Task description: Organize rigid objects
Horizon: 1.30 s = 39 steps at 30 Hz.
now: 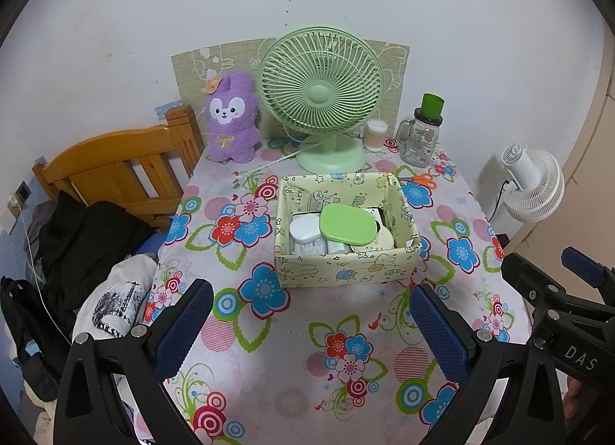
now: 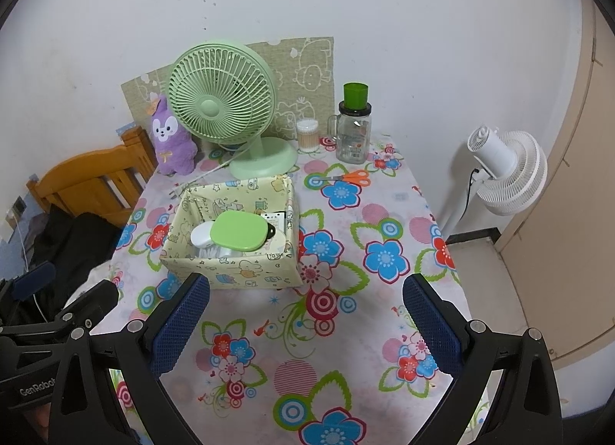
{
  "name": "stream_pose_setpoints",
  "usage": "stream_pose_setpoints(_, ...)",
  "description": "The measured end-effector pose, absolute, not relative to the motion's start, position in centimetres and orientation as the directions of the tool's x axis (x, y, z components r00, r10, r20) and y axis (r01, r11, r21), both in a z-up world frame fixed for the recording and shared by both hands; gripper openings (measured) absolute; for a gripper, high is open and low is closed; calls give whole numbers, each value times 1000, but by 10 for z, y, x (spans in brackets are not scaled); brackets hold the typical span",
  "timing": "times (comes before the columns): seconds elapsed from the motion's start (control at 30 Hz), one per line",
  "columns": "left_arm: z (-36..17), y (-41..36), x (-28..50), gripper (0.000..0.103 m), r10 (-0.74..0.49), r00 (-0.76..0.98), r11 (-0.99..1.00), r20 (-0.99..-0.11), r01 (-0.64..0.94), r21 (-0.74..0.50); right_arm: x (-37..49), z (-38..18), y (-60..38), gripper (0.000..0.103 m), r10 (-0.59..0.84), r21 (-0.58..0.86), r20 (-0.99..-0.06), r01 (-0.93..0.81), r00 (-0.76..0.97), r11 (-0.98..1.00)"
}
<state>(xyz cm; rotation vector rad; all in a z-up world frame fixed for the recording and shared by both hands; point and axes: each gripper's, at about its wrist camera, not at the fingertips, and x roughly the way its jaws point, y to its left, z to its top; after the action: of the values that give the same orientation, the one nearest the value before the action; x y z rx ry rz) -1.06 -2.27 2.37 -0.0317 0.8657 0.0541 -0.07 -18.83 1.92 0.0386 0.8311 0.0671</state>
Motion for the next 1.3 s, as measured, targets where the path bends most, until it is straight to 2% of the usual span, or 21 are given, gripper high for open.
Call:
stream_pose_setpoints(0.53,23,-21,-8,103,35,639,998,-769,-64,-7,3,20,-184,102,70,51,-743,-49,665,998)
stream_pose_setpoints(1.3,10,-4,36,103,12,585,996,-811,-80,-44,52,15,-170,102,73,31,-796,-79,601,996)
